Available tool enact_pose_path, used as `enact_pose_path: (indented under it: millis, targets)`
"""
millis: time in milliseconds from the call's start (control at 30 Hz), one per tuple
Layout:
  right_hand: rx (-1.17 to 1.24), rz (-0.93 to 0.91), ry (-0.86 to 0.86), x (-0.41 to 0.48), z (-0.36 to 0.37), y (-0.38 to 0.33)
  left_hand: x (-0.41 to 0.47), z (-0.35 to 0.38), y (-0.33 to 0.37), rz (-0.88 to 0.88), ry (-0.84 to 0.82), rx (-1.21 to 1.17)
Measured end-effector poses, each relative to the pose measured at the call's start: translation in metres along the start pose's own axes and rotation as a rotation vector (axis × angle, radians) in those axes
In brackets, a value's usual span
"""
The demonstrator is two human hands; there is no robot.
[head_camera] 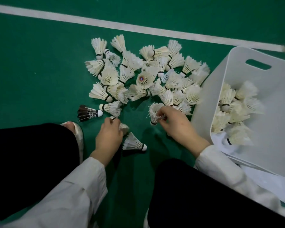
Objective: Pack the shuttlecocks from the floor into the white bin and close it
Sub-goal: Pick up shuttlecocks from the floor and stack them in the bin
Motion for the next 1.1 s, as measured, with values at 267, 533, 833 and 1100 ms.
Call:
enact_pose_path:
  millis: [267, 533, 833, 1100]
  targets:
    - [0.019, -0.001, 0.031, 0.005, -0.002, 0.0, 0.021, -0.019, 0.016, 0.114, 0.052, -0.07]
    - [0.007, -0.007, 0.032, 0.006, -0.003, 0.0, 0.034, -0.022, 0.024, 0.276, -0.266, 0.508]
    - [0.024, 0.007, 0.059, 0.01, -0.004, 0.001, 0.048, -0.02, 0.033, 0.338, -0.304, 0.662]
    - [0.139, 0.026, 0.17, 0.009, -0.026, -0.002, 0.029, -0.054, 0.075, 0.329, -0.034, 0.094]
Point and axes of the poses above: each hand's wrist, its own x-axis towards the middle knuckle, its own z-axis out of the palm, y = z × x, the point moved 3 cm from there along x, towards the middle knuckle, and after that the axes turned 4 degrees about z, right-handed, at the moved point
